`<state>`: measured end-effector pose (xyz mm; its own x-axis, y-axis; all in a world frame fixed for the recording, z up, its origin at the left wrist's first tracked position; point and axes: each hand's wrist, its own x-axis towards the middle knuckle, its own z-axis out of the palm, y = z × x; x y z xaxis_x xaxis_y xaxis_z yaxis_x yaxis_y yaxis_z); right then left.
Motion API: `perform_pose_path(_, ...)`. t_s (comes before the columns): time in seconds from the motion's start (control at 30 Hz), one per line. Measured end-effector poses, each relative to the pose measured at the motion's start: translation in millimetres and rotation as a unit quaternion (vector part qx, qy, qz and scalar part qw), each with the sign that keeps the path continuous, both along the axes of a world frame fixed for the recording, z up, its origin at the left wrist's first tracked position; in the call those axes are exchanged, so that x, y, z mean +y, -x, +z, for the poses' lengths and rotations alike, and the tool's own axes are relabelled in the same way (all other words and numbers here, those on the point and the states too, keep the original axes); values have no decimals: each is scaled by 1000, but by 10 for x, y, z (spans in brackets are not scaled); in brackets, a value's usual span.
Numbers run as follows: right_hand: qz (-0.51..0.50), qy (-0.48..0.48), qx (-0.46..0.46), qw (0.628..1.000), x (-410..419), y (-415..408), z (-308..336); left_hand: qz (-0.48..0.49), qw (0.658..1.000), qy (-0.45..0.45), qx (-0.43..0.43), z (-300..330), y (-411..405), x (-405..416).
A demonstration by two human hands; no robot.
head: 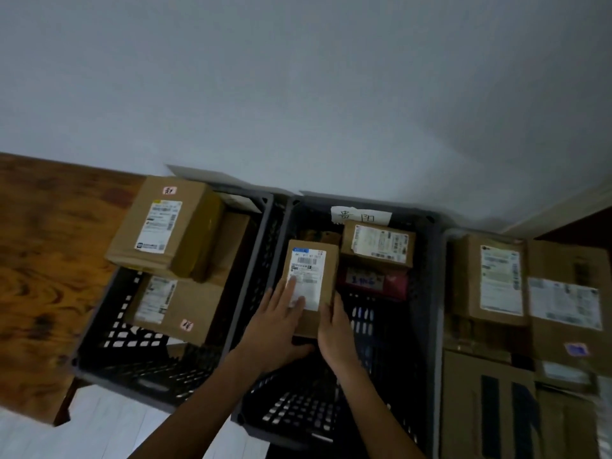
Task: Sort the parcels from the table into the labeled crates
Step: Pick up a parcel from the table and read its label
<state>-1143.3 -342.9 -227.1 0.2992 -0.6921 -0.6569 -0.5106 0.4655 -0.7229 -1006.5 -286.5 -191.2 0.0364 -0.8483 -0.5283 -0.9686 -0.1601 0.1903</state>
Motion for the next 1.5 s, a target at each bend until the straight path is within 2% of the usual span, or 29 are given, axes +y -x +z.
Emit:
perform_pose_path(0.07, 30, -6, 9, 999, 22, -12, -126, -85, 994, 26, -58, -103, -101, 45)
perform_pose_path(0.17, 120, 1, 17, 993, 74, 31, -104, -96, 992, 42, -72, -200, -256, 13)
perform_pose_path(0.27, 181, 64, 30, 981, 97, 81, -5, -104, 990, 49, -76, -178, -340, -136)
perform_pose_path(0.47, 203, 141, 135, 959, -206, -74, 27, -126, 988, 56, -74, -213, -435, -495)
perform_pose_path(0.6, 223, 147, 212, 940, -367, -206, 65, -138, 986, 36, -86, -181, -464, -665)
perform_pose_path(0.8, 236, 137, 235, 933, -369, -260, 52, -135, 988, 18, -69, -161, -548, -709)
perform_pose_path(0.97, 293, 236, 280, 883, -230, -350, 153, -122, 991, 13, -58, -204, -558, -662)
perform_pose_path(1.13, 361, 242, 301, 849, -282, -364, 128, -116, 992, 22, -48, -200, -610, -651)
perform_pose_path(1.37, 372, 213, 290, 856, -351, -387, 136, -118, 993, -11, -28, -187, -674, -680)
perform_pose_path(1.5, 335, 205, 254, 884, -375, -360, 241, -90, 996, -17, 1, -70, -659, -694)
